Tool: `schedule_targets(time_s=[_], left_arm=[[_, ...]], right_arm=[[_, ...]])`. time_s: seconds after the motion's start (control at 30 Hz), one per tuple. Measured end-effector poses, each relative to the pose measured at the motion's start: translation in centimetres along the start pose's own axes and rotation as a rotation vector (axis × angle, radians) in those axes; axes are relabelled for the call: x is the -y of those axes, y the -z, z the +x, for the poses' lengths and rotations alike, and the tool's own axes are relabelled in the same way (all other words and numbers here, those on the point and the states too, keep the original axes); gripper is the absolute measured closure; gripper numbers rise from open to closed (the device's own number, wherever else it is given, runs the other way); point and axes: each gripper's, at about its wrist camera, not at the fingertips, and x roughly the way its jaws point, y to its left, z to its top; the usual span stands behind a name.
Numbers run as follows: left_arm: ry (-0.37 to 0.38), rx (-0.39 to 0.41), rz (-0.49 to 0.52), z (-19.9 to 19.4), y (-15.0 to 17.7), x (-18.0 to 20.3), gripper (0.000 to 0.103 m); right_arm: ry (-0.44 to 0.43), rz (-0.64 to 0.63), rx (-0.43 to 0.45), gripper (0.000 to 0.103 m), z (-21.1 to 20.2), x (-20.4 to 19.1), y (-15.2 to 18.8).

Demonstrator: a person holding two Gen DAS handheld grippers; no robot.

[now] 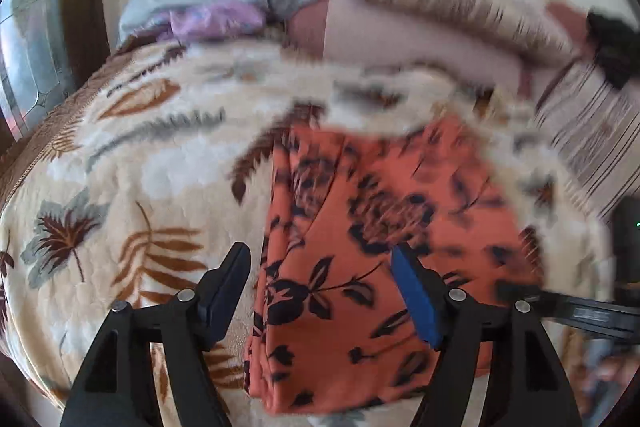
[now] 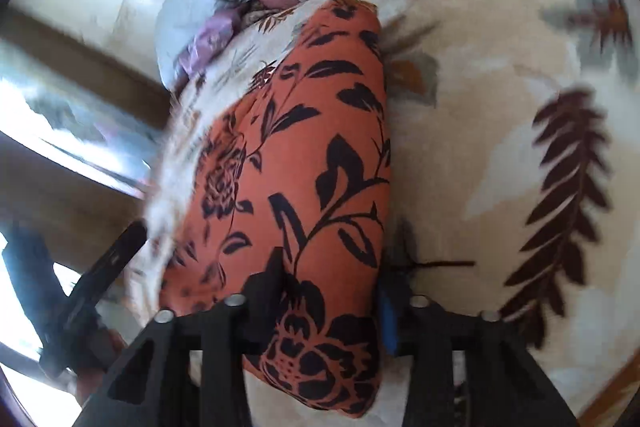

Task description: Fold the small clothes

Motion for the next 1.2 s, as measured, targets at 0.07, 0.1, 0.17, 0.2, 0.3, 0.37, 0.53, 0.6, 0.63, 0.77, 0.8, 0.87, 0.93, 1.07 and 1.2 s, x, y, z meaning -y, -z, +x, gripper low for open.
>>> schedule_targets(time_s=[0.07,0.1,0.17,0.2,0.3,0.37,0.53,0.6,0.63,0.77,0.8,0.87,0.93,1.07,1.2], left_arm=[[-0.007,-0.082,-0.030,3.5,1.3,-1.0,0.048],[0.011,-0.049,-0.053,3.4,1.5,-1.7,0.044],[0.010,-0.037,-0.033,3.2,1.4,-1.9,0.044],[0.013,-0.033,-0.026,3.2,1.5,-2.0,0.044],[0.042,-0.021,-0.039,3.4,1.8,-2.5,0.042],[0.065,-0.017,-0.058,3.4,1.9,-2.8,0.042],[0.103,-0.018,-0.086,3.6,2.0,-3.6,0.036],[0.114,-0.019,-0.095,3.6,2.0,-3.8,0.036],[0.115,-0.019,-0.094,3.6,2.0,-3.8,0.036],[0.114,-0.020,-0.091,3.6,1.9,-3.7,0.036],[0.115,-0.020,-0.092,3.6,1.9,-3.7,0.036],[0.118,-0.023,-0.097,3.6,1.9,-3.7,0.036],[0.119,-0.026,-0.101,3.7,1.8,-3.7,0.036],[0.128,-0.028,-0.111,3.7,1.7,-4.0,0.036],[0.135,-0.033,-0.122,3.8,1.7,-4.0,0.035]], right_arm=[[0.122,-0.114,0.016,0.064,0.2,-1.5,0.7],[0.151,-0.129,-0.008,0.059,1.0,-1.3,0.9],[0.092,-0.074,-0.020,0.040,1.0,-0.1,0.8],[0.047,-0.035,-0.014,0.028,0.5,0.5,0.4],[-0.110,0.115,0.025,0.026,-0.6,2.9,-1.3],[-0.170,0.210,0.032,0.024,0.0,4.4,-3.0],[-0.229,0.236,-0.083,0.057,5.2,4.3,-6.8],[-0.032,0.016,-0.039,0.063,4.1,0.2,-7.2],[0.050,-0.075,-0.004,0.063,3.7,-1.6,-6.7],[0.048,-0.011,-0.031,0.049,5.1,-0.3,-6.7],[0.005,0.030,-0.020,0.047,4.7,0.3,-7.3],[-0.046,0.083,0.024,0.034,4.0,0.9,-8.5],[-0.088,0.141,0.039,0.024,5.1,1.8,-10.3],[-0.014,0.095,-0.065,0.059,8.3,0.5,-12.3],[0.178,-0.120,-0.025,0.062,8.1,-3.5,-11.8]])
